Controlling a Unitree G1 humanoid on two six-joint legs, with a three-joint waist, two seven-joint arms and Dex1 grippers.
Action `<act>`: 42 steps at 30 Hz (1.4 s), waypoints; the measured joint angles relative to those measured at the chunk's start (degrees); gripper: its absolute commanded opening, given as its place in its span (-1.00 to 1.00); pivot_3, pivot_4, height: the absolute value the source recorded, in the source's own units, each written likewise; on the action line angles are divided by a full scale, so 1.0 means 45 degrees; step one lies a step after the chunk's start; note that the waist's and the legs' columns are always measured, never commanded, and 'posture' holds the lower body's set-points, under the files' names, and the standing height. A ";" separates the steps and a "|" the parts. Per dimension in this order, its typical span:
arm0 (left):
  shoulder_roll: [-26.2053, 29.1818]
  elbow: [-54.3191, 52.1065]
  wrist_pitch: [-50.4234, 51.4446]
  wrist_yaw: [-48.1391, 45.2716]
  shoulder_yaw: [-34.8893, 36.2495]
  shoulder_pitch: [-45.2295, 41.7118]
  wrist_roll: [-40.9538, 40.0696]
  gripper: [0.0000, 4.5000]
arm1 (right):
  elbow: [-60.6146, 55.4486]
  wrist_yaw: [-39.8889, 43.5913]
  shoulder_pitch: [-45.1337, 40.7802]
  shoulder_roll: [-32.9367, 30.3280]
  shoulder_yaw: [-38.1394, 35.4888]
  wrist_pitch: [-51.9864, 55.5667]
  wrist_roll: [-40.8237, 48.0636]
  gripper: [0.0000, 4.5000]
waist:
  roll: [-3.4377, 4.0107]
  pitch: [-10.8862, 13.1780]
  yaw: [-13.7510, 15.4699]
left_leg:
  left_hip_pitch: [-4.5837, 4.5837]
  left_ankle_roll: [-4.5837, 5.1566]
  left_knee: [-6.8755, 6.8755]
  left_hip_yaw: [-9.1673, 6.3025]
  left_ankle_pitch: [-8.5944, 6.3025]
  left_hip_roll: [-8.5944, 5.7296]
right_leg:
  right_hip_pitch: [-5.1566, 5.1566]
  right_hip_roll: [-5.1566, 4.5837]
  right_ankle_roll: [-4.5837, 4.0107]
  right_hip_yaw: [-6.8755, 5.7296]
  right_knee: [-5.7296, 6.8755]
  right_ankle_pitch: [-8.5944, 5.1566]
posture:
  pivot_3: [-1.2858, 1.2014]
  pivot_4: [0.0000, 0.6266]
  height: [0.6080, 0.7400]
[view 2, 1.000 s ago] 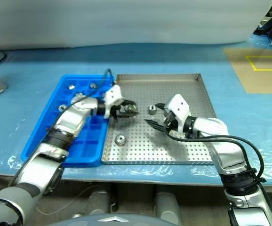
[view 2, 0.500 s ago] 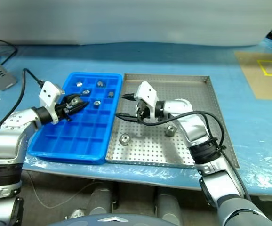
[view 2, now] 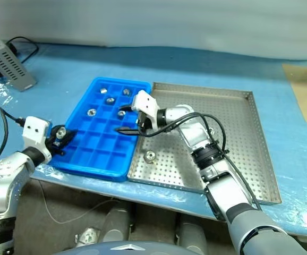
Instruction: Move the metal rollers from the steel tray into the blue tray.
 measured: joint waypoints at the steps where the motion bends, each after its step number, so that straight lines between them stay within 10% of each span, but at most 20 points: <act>1: -0.0044 0.0034 -0.0070 0.0083 -0.0061 -0.0011 0.0032 -0.15 | 0.0001 0.0026 0.0000 -0.0002 -0.0001 -0.0018 -0.0003 0.66 | -0.0001 0.0000 -0.0004 | 0.0001 -0.0001 0.0001 0.0000 0.0000 0.0000 | 0.0000 0.0000 0.0001 0.0001 0.0002 0.0001 | 0.30 -0.52 1.00; 4: -0.0138 0.0403 -0.0188 0.0302 -0.0418 -0.0316 0.0111 -0.15 | 0.0000 0.0095 0.0001 -0.0056 -0.0009 -0.0042 -0.0072 0.66 | -0.0002 -0.0001 -0.0004 | 0.0007 -0.0009 0.0001 -0.0002 0.0005 0.0005 | 0.0000 0.0004 0.0001 0.0000 0.0013 0.0001 | 0.28 -0.52 1.00; 11: 0.0073 0.0855 -0.0208 0.0076 -0.0779 -0.0778 -0.0015 0.81 | -0.0251 -0.0040 0.0114 -0.0307 -0.0075 0.0083 -0.0223 0.66 | -0.0005 -0.0003 -0.0103 | 0.0010 -0.0011 0.0001 -0.0003 0.0007 0.0002 | -0.0002 0.0006 0.0001 0.0004 0.0016 0.0001 | 0.25 -0.52 1.00; 31: 0.1012 0.4278 -0.1330 -0.6659 -0.5901 -0.7195 -0.0775 0.81 | -0.4738 -0.1765 0.3253 -0.3358 -0.2283 0.2813 0.0222 0.66 | -0.0012 -0.0004 -0.0873 | 0.0049 -0.0060 0.0023 0.0036 0.0040 -0.0018 | 0.0004 0.0010 0.0007 0.0061 0.0062 0.0005 | -0.14 -0.52 1.00; 42: -0.3274 1.4837 -0.6606 -0.5130 -0.6985 -1.3166 0.2211 0.81 | -0.8435 -0.4639 0.6535 -0.3573 -0.3359 0.4566 0.0181 0.66 | -0.0016 -0.0006 -0.1924 | 0.0048 0.0018 0.0138 0.0047 -0.0009 -0.0024 | 0.0050 0.0015 0.0040 0.0099 0.0035 0.0026 | -0.34 -0.52 1.00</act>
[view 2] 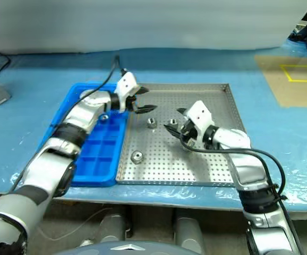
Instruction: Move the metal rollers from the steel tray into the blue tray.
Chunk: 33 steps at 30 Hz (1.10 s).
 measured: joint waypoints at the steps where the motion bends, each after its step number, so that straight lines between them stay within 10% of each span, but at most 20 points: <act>1: -0.0252 0.0544 -0.0225 -0.0048 0.0000 -0.0133 0.0072 0.81 | -0.0224 -0.0210 0.0294 -0.0023 -0.0044 0.0105 -0.0061 0.66 | 0.0000 0.0000 -0.0092 | -0.0003 0.0008 0.0002 0.0001 -0.0004 0.0000 | 0.0001 0.0000 0.0001 0.0001 -0.0010 0.0001 | -0.35 -0.52 1.00; 33: -0.0503 0.3872 -0.1642 -0.0995 -0.0231 -0.0463 0.2894 0.81 | -0.1163 -0.1616 0.1123 -0.0367 -0.0322 0.0619 -0.0407 0.66 | -0.0001 0.0001 -0.0631 | -0.0002 0.0141 0.0078 0.0007 -0.0088 0.0002 | 0.0066 -0.0019 0.0006 -0.0003 -0.0057 0.0007 | -0.36 -0.52 1.00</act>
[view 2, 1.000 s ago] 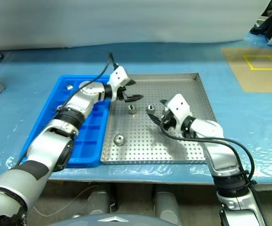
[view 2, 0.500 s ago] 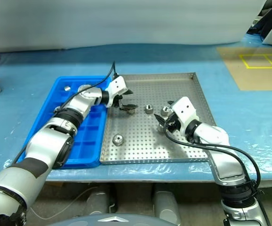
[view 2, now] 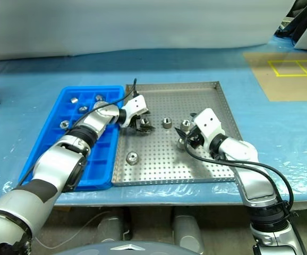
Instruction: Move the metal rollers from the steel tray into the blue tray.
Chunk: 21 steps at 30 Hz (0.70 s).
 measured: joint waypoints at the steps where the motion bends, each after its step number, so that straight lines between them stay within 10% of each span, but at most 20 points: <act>1: 0.0011 0.0001 0.0002 0.0005 -0.0001 0.0000 0.0059 0.81 | 0.0000 0.0001 0.0000 0.0000 0.0002 0.0000 0.0000 0.66 | 0.0000 0.0000 0.0002 | 0.0000 0.0000 0.0000 0.0000 0.0000 0.0001 | 0.0000 0.0000 0.0000 0.0000 0.0000 0.0000 | -0.36 -0.52 1.00; 8: 0.0061 0.0002 0.0121 0.0021 -0.0002 0.0003 0.0261 0.81 | 0.0148 0.0012 -0.0025 -0.0031 0.0060 -0.0070 -0.0054 0.66 | 0.0000 0.0000 -0.0035 | 0.0011 -0.0001 -0.0001 0.0001 0.0000 0.0002 | 0.0001 0.0001 0.0000 0.0001 0.0003 0.0000 | -0.35 -0.52 1.00; 21: 0.0087 -0.0003 -0.0071 -0.0017 -0.0009 0.0029 0.0490 -0.22 | 0.0442 0.0004 -0.0245 -0.0022 0.0218 -0.0249 -0.0074 0.66 | 0.0000 0.0000 -0.0052 | 0.0012 -0.0002 -0.0006 0.0003 -0.0001 0.0004 | -0.0002 0.0002 0.0001 0.0001 0.0000 0.0000 | -0.34 -0.52 1.00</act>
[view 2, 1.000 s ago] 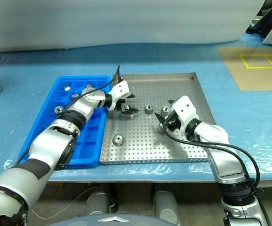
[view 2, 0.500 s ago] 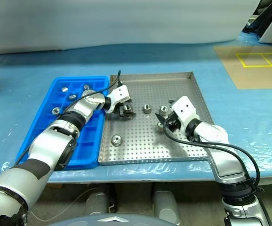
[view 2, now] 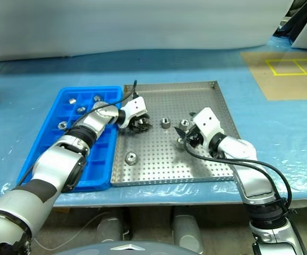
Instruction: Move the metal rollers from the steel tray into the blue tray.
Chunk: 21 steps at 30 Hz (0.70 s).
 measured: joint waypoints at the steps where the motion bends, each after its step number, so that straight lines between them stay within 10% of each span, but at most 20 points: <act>1: 0.0002 -0.0002 0.0015 0.0014 0.0003 -0.0001 -0.0002 -0.22 | 0.0002 -0.0002 -0.0013 0.0013 0.0041 -0.0022 -0.0018 0.66 | 0.0000 0.0000 -0.0001 | 0.0001 0.0000 -0.0001 0.0000 0.0000 0.0001 | 0.0000 0.0000 0.0000 0.0000 0.0000 0.0000 | -0.34 -0.52 1.00; 9: 0.0250 -0.1082 -0.0175 -0.1065 0.0552 0.0383 -0.0843 -0.22 | 0.0055 0.0006 -0.0306 0.0140 0.0055 -0.0147 -0.0049 0.66 | 0.0000 0.0004 0.0037 | -0.0027 0.0000 -0.0015 0.0004 0.0000 0.0001 | -0.0032 -0.0001 -0.0001 -0.0001 -0.0004 0.0000 | -0.31 -0.52 1.00; 21: 0.2380 -1.0157 0.3563 -0.2948 0.1408 0.3892 -0.3715 -0.22 | 0.0527 0.1962 -0.2641 0.0128 -0.0073 0.0392 0.1934 0.66 | 0.0022 0.0018 0.0150 | -0.0014 -0.0013 -0.0025 0.0018 0.0006 0.0013 | -0.0042 -0.0003 -0.0008 -0.0002 0.0020 -0.0002 | -0.10 -0.52 1.00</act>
